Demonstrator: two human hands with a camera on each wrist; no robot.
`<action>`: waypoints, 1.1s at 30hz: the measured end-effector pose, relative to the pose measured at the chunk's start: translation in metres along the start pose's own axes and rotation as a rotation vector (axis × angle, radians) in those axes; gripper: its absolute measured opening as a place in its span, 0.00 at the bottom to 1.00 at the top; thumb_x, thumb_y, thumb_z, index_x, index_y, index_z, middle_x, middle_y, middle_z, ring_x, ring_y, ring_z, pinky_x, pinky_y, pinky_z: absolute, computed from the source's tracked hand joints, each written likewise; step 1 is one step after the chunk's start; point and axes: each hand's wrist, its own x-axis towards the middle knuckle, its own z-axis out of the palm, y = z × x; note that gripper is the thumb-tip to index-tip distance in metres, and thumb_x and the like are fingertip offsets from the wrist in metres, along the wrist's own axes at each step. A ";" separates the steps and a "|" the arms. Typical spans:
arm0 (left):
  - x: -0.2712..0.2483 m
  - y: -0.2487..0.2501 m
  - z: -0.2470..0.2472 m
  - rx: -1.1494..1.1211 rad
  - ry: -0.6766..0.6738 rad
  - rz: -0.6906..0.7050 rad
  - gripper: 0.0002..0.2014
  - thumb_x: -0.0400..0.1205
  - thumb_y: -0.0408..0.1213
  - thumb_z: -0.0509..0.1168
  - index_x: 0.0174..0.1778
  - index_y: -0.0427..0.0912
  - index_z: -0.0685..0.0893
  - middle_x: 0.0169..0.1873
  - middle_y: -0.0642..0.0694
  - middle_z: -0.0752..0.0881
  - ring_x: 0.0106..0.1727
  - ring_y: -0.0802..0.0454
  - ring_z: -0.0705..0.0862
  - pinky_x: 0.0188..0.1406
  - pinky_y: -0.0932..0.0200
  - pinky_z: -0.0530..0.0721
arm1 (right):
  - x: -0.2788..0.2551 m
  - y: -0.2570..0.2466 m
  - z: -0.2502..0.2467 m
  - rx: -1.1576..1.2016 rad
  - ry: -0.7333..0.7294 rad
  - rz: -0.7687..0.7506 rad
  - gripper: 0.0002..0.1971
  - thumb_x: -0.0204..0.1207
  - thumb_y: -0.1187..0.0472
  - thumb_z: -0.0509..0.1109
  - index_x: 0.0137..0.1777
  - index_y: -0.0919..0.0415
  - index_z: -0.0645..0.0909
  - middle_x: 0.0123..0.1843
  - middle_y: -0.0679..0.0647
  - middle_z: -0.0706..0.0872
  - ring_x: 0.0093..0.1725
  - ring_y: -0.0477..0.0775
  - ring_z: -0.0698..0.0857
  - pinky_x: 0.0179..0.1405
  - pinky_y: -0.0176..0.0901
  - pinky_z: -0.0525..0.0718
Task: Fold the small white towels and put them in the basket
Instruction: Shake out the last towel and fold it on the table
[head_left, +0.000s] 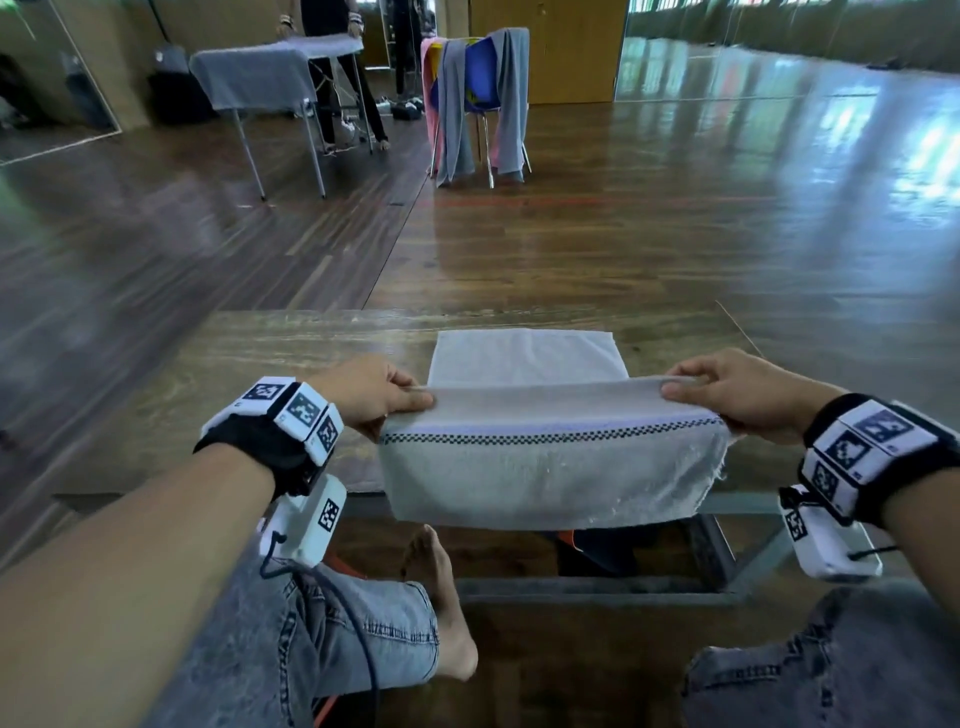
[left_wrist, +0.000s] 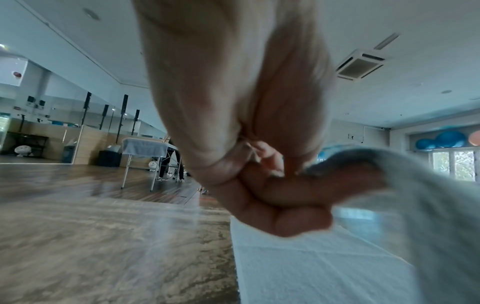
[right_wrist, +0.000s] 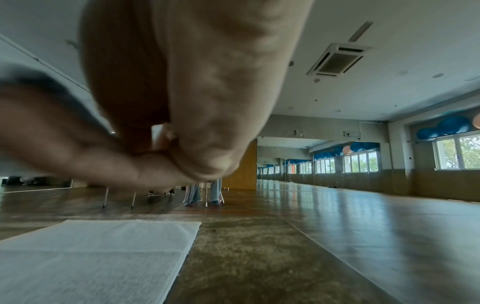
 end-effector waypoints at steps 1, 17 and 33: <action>0.009 0.002 0.000 0.014 0.075 0.031 0.08 0.79 0.48 0.74 0.37 0.50 0.88 0.33 0.50 0.91 0.29 0.56 0.88 0.22 0.66 0.82 | 0.009 0.002 0.001 -0.023 0.087 -0.036 0.08 0.83 0.61 0.72 0.53 0.66 0.87 0.45 0.69 0.90 0.37 0.58 0.87 0.37 0.50 0.87; 0.226 0.006 0.006 0.163 0.561 0.044 0.09 0.77 0.42 0.77 0.40 0.39 0.91 0.33 0.45 0.88 0.34 0.49 0.83 0.26 0.61 0.72 | 0.226 0.003 -0.007 -0.478 0.448 -0.063 0.01 0.81 0.59 0.74 0.50 0.53 0.85 0.56 0.65 0.86 0.46 0.64 0.89 0.46 0.54 0.91; 0.185 0.055 0.033 0.128 0.343 0.430 0.13 0.79 0.42 0.73 0.59 0.48 0.87 0.55 0.53 0.86 0.50 0.58 0.81 0.45 0.66 0.77 | 0.173 -0.030 0.044 -0.314 0.417 -0.398 0.08 0.75 0.68 0.75 0.42 0.52 0.88 0.42 0.42 0.90 0.43 0.38 0.86 0.40 0.23 0.78</action>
